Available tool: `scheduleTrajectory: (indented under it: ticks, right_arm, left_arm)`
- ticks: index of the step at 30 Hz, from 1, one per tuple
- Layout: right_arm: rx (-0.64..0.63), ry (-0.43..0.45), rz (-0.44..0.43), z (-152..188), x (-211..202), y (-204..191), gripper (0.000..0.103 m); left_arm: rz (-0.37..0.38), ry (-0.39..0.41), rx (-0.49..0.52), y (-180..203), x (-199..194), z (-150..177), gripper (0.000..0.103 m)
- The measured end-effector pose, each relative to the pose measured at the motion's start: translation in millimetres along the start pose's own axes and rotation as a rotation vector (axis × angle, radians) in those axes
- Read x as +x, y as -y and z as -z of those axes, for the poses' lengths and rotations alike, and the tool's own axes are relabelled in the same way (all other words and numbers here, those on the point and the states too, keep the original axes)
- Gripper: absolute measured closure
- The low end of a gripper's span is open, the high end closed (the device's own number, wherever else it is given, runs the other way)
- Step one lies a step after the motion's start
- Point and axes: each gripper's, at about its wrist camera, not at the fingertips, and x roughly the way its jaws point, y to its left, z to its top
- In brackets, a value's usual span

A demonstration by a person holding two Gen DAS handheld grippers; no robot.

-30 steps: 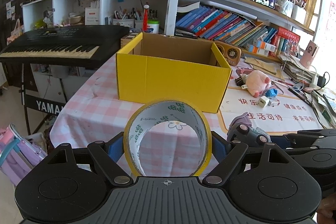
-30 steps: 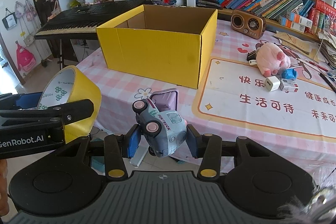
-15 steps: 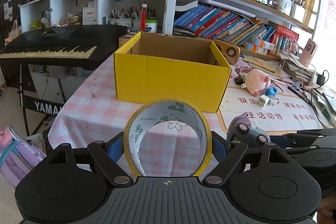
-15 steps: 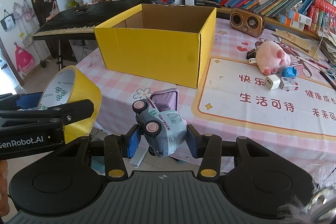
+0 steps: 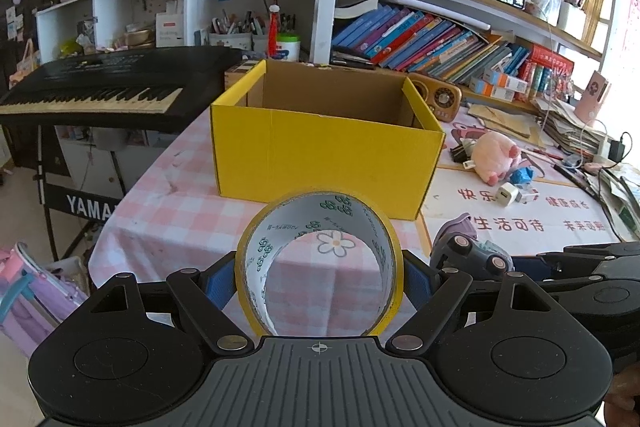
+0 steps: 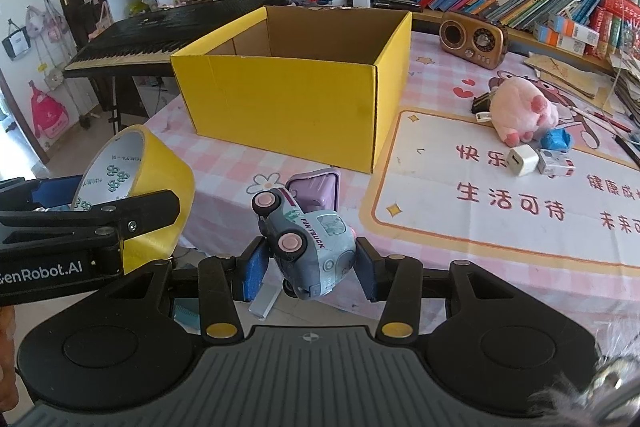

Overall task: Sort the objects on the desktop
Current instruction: 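Lift the tape roll and toy car and carry both toward the yellow box, then lower the toy car into the box with the right gripper while the left gripper releases the tape roll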

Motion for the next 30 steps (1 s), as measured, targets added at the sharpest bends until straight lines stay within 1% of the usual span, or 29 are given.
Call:
scheduleTrajectory:
  ticks: [6,10,14,19,22,25,28,30]
  right_arm:
    - [-0.046,0.026,-0.026,-13.9,5.5,2.7,0.059]
    - [-0.068,0.069,-0.045,-31.4,3.8,9.8,0.059]
    - [-0.092,0.127,-0.076,-59.2,0.8,17.8,0.059]
    - [-0.119,0.187,-0.12,-97.7,1.2,26.4,0.059]
    - [-0.138,0.204,-0.141,-119.5,8.8,31.8,0.059]
    - [-0.134,0.2,-0.162,-140.5,23.9,39.1,0.059]
    - [-0.166,0.182,-0.171,-158.4,45.4,44.8,0.059]
    - [-0.202,0.157,-0.171,-169.6,62.9,46.5,0.059]
  left_arm:
    - [-0.018,0.023,-0.008,0.1,4.4,-10.9,0.02]
    - [-0.03,0.095,0.009,5.4,1.5,-24.8,0.02]
    - [-0.046,0.167,0.024,12.4,0.1,-48.3,0.02]
    - [-0.065,0.239,0.035,17.1,3.4,-80.6,0.02]
    - [-0.073,0.254,0.031,17.2,12.6,-99.3,0.02]
    - [-0.08,0.258,0.017,16.3,26.2,-113.5,0.02]
    - [-0.068,0.251,0.022,13.6,45.5,-129.3,0.019]
    - [-0.084,0.238,0.044,13.1,58.0,-137.8,0.019]
